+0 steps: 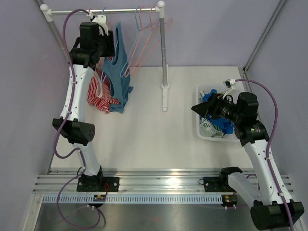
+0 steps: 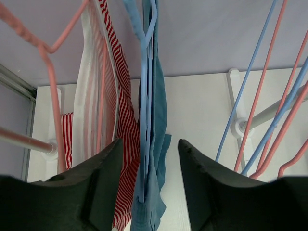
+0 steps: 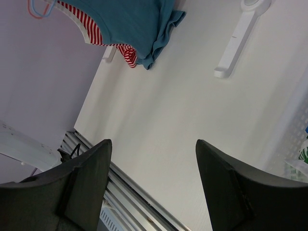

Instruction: Remove the tank top from the hanger

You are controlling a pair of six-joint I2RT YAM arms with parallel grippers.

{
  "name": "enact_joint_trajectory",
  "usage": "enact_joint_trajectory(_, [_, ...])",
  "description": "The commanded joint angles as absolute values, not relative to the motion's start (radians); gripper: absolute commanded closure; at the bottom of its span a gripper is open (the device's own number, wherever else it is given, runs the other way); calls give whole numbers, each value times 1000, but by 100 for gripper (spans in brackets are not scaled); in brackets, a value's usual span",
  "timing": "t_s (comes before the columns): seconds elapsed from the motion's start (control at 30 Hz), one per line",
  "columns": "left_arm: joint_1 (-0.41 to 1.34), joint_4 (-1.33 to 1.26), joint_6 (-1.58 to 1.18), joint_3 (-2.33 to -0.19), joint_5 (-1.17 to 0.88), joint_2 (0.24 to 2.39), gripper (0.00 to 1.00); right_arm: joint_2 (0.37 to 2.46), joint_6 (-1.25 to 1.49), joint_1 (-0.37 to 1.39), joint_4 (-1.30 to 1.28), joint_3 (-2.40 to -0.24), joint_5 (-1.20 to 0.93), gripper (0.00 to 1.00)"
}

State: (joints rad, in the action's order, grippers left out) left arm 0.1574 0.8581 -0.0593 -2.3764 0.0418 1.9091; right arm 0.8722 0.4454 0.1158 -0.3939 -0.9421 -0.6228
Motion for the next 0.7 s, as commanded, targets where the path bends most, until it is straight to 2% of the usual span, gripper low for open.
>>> enact_joint_trajectory(0.0, [140, 795, -40, -2433, 6, 1921, 50, 868, 426, 129, -377, -963, -640, 23])
enact_joint_trajectory(0.1, [137, 792, -40, -2437, 6, 1934, 56, 871, 419, 132, -383, -963, -638, 23])
enact_joint_trajectory(0.23, [135, 782, -41, -2438, -21, 1937, 81, 871, 408, 132, -391, -969, -630, 24])
enact_joint_trajectory(0.37, [135, 755, -64, -2438, -38, 1919, 100, 879, 407, 133, -388, -971, -640, 24])
enact_joint_trajectory(0.67, [155, 709, -97, -2428, -46, 1809, 100, 881, 402, 135, -384, -976, -650, 24])
